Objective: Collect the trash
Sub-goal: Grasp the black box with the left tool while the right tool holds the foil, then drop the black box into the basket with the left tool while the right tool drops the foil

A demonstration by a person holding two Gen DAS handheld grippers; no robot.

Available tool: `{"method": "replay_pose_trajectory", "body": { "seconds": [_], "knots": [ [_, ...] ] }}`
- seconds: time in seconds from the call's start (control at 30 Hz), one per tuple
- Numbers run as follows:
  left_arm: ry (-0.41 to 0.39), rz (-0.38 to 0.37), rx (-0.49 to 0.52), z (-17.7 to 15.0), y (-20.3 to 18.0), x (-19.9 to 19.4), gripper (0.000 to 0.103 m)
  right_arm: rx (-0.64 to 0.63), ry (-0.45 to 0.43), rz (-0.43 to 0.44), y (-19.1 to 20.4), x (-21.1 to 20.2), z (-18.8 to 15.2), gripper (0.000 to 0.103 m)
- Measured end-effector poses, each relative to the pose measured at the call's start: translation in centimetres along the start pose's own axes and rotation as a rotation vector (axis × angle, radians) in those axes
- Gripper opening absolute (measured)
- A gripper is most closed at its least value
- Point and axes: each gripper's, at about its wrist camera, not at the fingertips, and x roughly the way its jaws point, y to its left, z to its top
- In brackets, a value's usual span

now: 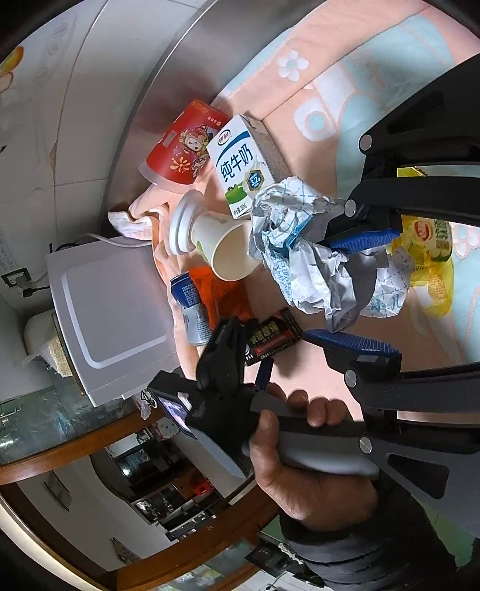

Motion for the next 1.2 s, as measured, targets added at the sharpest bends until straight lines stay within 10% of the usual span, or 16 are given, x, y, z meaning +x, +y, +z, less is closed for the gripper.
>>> {"method": "replay_pose_trajectory", "body": {
  "seconds": [0.43, 0.8, 1.2],
  "knots": [
    [-0.077, -0.158, 0.062, -2.7, 7.3, -6.1, 0.053, -0.080, 0.044, 0.098, 4.7, 1.7, 0.8, 0.038],
    [-0.289, -0.020, -0.056, -2.2, 22.8, -13.5, 0.053, -0.197, 0.107, 0.225, 12.1, 6.1, 2.6, 0.038],
    [-0.297, 0.096, -0.186, -1.8, 33.7, -11.4, 0.055, -0.294, 0.184, 0.329, 21.1, 12.0, 4.1, 0.038]
  ]
}}
